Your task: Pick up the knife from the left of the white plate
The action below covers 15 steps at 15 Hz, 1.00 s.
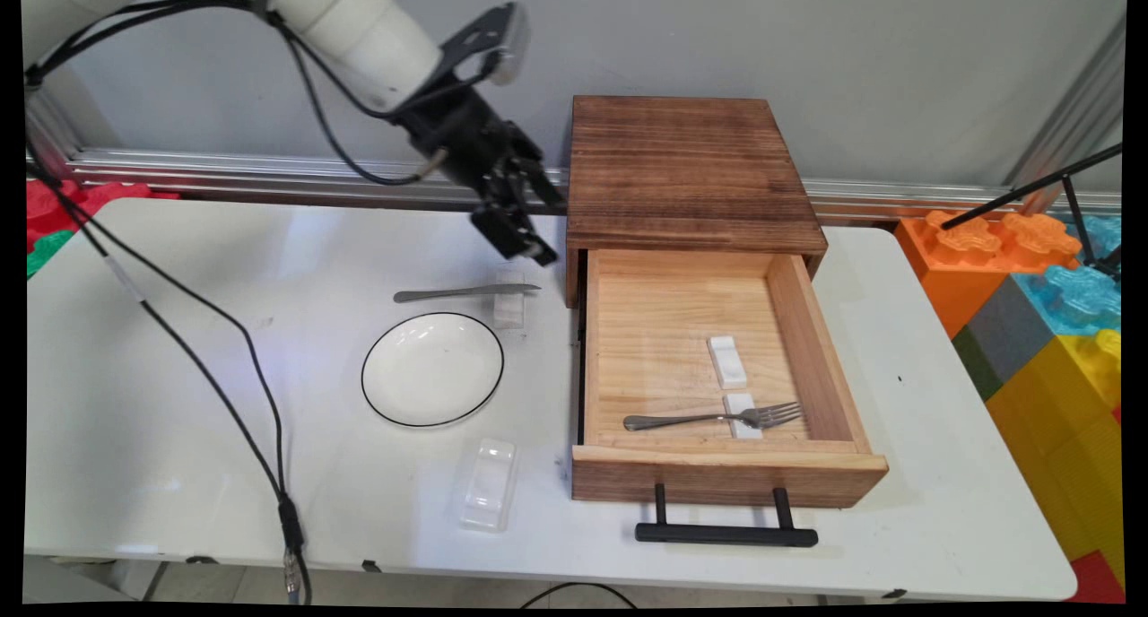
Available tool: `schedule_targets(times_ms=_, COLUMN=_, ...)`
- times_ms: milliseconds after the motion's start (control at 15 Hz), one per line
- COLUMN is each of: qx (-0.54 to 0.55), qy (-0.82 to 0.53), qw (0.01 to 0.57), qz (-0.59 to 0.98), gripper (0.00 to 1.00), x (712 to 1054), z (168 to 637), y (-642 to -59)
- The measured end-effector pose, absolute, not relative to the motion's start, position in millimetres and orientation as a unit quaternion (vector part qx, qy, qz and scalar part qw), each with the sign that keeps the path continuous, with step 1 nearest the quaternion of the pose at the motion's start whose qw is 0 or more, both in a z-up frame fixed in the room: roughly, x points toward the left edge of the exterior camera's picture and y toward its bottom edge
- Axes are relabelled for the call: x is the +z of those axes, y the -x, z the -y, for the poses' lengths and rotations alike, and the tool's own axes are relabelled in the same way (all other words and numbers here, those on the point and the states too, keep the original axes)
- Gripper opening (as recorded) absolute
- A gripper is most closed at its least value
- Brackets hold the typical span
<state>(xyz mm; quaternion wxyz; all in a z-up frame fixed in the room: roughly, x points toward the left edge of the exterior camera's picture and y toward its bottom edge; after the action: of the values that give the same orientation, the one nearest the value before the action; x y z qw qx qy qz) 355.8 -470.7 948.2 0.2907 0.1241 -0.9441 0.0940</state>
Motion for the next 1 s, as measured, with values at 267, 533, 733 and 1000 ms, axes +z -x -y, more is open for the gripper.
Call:
schedule_targets(times_ms=267, qx=0.102, qy=-0.123, qw=0.275, qz=0.948, gripper=1.0, x=937, z=481, y=-401)
schedule_targets(times_ms=533, qx=0.104, qy=-0.119, qw=0.26, qz=0.953, gripper=1.0, x=925, z=492, y=-437)
schedule_targets(times_ms=733, qx=0.099, qy=-0.114, qw=0.252, qz=0.956, gripper=1.0, x=915, z=499, y=-459)
schedule_targets(times_ms=1000, qx=0.093, qy=-0.116, qw=0.248, qz=0.957, gripper=1.0, x=902, z=506, y=-474)
